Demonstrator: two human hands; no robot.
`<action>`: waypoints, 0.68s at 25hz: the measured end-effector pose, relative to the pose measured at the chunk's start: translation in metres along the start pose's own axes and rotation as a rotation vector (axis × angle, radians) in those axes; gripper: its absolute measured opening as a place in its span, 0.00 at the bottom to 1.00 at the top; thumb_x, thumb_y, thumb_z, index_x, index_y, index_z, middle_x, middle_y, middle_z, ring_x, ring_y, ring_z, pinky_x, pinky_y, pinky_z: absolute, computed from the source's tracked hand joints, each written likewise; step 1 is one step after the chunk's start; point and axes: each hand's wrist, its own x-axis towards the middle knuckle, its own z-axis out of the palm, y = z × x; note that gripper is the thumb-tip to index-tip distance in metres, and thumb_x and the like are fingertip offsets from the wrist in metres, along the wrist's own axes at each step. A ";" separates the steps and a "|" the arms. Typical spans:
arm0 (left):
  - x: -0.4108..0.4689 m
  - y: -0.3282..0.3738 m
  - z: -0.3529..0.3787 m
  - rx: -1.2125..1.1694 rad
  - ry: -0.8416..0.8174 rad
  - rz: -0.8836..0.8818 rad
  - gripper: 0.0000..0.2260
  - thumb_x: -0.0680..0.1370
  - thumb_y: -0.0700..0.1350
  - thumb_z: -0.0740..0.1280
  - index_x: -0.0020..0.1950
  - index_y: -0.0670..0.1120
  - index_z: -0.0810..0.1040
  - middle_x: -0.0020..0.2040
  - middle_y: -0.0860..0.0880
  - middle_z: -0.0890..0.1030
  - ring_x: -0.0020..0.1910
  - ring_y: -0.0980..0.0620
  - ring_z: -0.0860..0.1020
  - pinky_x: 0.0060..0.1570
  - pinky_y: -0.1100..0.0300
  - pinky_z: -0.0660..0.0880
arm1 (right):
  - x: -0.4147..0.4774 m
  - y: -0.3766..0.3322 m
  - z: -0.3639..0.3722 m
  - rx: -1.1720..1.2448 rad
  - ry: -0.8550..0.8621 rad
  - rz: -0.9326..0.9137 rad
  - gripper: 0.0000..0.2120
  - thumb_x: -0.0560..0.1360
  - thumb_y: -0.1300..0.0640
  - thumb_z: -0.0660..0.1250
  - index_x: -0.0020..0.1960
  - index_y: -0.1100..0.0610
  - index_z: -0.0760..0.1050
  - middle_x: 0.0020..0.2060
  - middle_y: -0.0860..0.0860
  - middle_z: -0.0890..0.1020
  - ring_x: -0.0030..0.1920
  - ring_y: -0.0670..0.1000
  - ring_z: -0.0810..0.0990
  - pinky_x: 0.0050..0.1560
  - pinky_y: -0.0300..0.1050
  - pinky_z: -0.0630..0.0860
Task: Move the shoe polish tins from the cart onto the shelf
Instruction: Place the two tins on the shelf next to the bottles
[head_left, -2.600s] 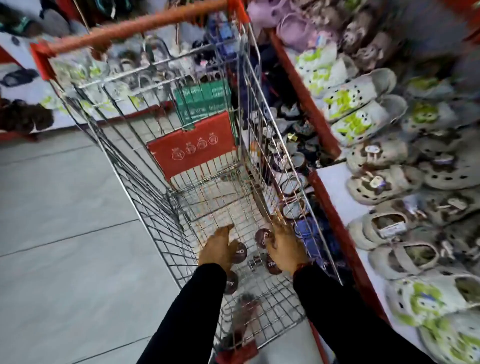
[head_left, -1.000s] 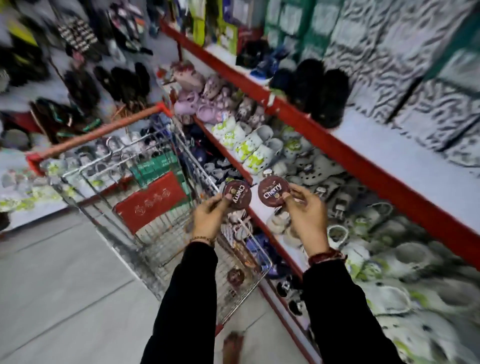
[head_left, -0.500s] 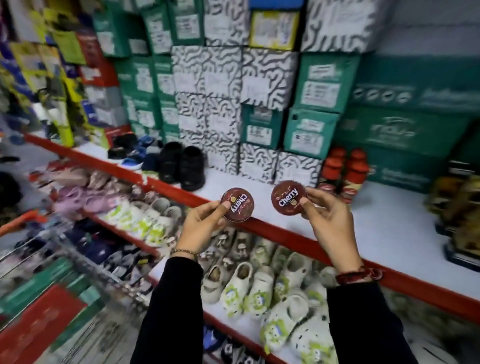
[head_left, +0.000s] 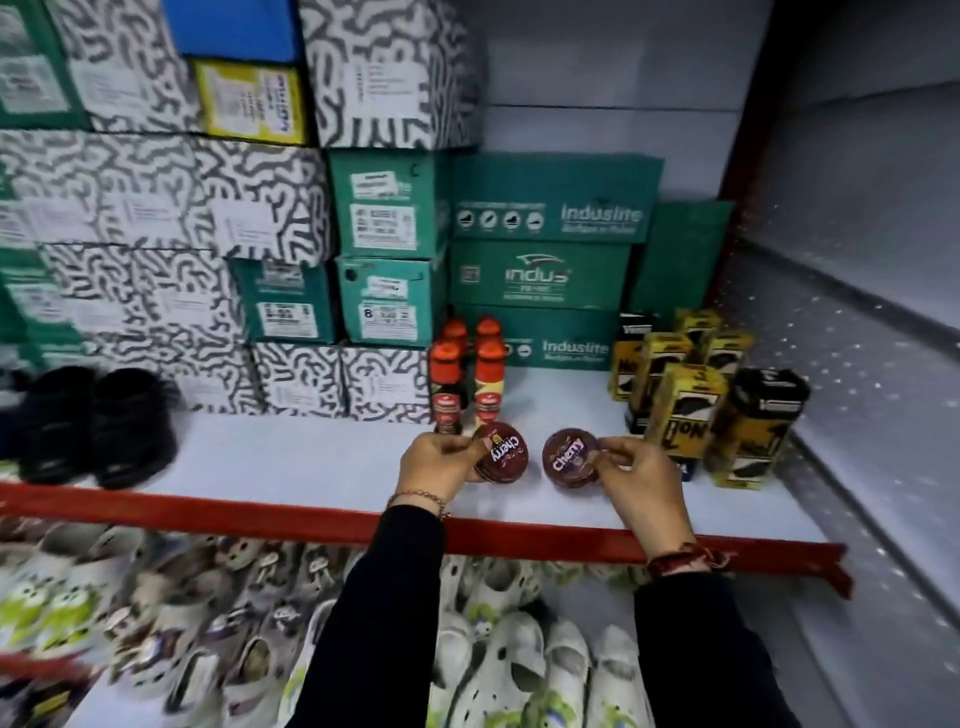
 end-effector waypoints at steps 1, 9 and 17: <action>0.004 -0.001 0.010 0.031 0.004 -0.017 0.11 0.74 0.45 0.74 0.50 0.38 0.85 0.45 0.42 0.86 0.37 0.48 0.85 0.31 0.69 0.75 | 0.003 0.004 -0.001 -0.021 0.007 0.035 0.12 0.75 0.60 0.70 0.56 0.63 0.83 0.51 0.59 0.87 0.53 0.58 0.85 0.57 0.53 0.81; 0.024 0.002 0.039 0.384 0.103 -0.042 0.17 0.72 0.57 0.72 0.50 0.44 0.87 0.48 0.43 0.88 0.51 0.44 0.85 0.56 0.55 0.79 | 0.019 0.001 0.007 -0.300 0.099 0.091 0.16 0.76 0.55 0.68 0.60 0.60 0.82 0.58 0.58 0.85 0.59 0.60 0.82 0.57 0.49 0.79; 0.018 0.005 0.042 0.622 0.205 0.029 0.14 0.74 0.55 0.71 0.50 0.45 0.85 0.51 0.44 0.85 0.52 0.41 0.83 0.49 0.56 0.77 | 0.016 -0.003 0.010 -0.354 0.083 -0.018 0.17 0.78 0.58 0.65 0.65 0.59 0.79 0.61 0.57 0.83 0.61 0.59 0.82 0.60 0.52 0.79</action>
